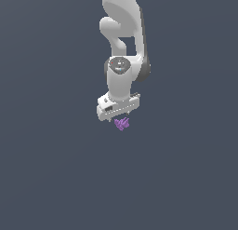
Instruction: Pick up the object and move it to a goal position.
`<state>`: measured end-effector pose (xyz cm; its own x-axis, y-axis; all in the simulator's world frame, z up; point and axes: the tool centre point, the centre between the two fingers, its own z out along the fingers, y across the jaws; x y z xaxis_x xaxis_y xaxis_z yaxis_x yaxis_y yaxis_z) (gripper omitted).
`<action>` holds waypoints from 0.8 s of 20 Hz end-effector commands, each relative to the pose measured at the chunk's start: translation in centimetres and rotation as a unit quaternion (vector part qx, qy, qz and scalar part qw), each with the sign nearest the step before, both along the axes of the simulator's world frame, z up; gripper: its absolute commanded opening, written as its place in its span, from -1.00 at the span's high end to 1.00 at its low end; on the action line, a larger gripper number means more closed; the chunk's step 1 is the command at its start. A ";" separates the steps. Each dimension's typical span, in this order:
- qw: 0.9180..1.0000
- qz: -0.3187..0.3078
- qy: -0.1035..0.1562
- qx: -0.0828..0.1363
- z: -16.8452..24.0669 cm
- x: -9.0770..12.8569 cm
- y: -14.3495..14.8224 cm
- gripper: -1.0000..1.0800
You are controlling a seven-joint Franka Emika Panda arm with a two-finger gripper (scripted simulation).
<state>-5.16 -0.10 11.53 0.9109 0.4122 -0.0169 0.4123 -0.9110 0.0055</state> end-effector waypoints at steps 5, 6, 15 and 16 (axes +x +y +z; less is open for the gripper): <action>0.996 0.086 -0.003 0.004 -1.5 -1.7 0.7 -0.92; 0.995 0.096 -0.003 0.004 -1.7 -1.9 0.8 -0.92; 0.988 0.154 -0.005 0.007 -2.6 -3.1 1.4 -0.92; 0.988 0.157 -0.005 0.007 -2.6 -3.2 1.4 -0.92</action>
<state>-8.24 1.25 8.99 0.7468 0.6650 -0.0014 0.6650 -0.7468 -0.0001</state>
